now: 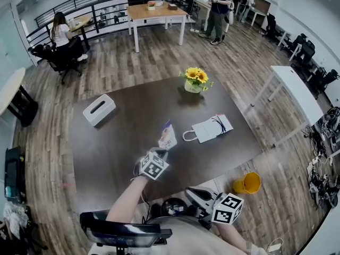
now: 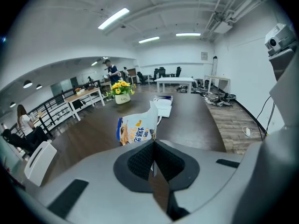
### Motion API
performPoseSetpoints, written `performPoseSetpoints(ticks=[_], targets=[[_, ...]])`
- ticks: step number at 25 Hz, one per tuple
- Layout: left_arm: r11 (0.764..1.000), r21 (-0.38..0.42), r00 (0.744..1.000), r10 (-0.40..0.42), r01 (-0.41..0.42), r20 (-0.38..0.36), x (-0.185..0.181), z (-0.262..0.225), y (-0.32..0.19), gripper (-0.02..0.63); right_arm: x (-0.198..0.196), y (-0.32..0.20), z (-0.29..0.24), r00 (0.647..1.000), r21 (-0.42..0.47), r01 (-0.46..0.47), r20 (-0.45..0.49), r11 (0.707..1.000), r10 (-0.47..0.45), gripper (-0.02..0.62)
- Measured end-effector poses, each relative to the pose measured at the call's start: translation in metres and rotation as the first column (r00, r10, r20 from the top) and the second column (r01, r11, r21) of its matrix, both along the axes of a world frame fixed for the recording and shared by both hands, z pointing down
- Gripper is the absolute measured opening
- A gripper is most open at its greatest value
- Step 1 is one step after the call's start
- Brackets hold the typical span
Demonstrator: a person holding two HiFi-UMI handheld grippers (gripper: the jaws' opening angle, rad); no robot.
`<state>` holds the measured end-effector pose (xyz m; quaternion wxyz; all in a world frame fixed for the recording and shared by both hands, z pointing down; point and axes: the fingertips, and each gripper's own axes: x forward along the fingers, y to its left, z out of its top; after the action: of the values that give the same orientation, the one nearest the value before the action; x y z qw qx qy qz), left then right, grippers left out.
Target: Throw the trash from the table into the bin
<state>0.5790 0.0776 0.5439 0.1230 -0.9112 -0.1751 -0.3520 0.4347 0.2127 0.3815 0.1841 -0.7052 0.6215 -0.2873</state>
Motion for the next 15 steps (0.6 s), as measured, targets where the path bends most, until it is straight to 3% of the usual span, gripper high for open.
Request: performPoseSetpoints(ticks=[3,8,15], targets=[[1.000,-0.016,1.000,0.011,-0.011,0.002,-0.008,0.000,0.005,0.014,-0.004,-0.001,0.005,1.000,-0.020,-0.011,0.015,1.000,0.011,0.014],[0.999,-0.041,1.000,-0.012,0.012,0.003,-0.018,0.003,0.017,0.014,-0.007,0.003,0.005,0.998,0.031,-0.019,0.069,0.999,0.017,0.014],[0.994,-0.019,0.993,-0.110,0.109,-0.033,-0.017,-0.022,0.057,0.014,-0.003,0.063,0.014,0.992,0.044,0.109,0.062,0.993,-0.111,0.014]])
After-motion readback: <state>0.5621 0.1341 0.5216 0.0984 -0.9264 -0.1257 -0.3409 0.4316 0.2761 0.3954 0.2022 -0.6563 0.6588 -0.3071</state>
